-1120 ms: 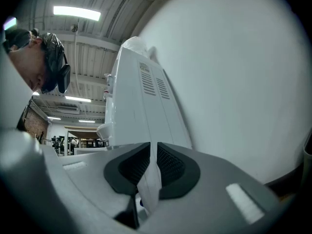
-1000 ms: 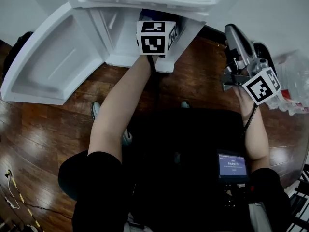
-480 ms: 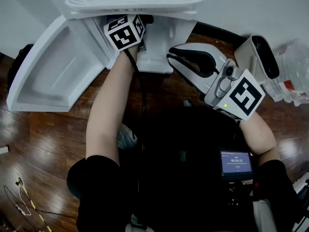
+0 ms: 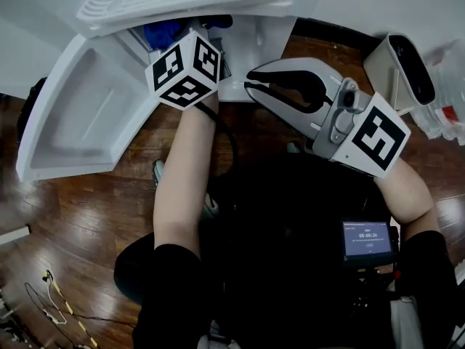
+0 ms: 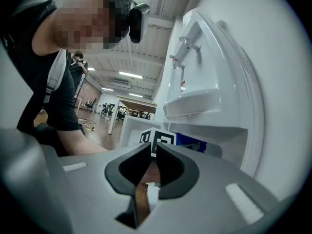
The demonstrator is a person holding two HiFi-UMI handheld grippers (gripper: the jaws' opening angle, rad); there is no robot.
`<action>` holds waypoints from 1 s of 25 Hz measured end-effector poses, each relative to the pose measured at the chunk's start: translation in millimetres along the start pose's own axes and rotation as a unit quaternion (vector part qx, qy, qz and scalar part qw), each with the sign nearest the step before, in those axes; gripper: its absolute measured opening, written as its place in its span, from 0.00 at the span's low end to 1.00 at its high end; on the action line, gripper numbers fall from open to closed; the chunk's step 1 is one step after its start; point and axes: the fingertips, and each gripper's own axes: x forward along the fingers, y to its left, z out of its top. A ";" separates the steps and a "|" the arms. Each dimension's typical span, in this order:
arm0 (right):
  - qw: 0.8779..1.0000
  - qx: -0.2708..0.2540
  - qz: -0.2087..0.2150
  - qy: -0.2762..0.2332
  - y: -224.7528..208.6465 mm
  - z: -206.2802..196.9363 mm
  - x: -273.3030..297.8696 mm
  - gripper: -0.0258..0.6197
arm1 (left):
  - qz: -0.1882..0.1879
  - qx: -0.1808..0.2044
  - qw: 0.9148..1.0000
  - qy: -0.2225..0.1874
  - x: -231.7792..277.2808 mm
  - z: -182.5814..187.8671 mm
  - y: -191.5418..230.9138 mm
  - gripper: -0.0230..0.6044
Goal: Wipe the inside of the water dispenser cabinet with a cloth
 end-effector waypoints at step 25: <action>0.999 -0.011 -0.041 -0.026 -30.6 4.4 -13.3 0.09 | 0.085 -0.025 0.992 0.092 31.5 -60.0 43.7 0.27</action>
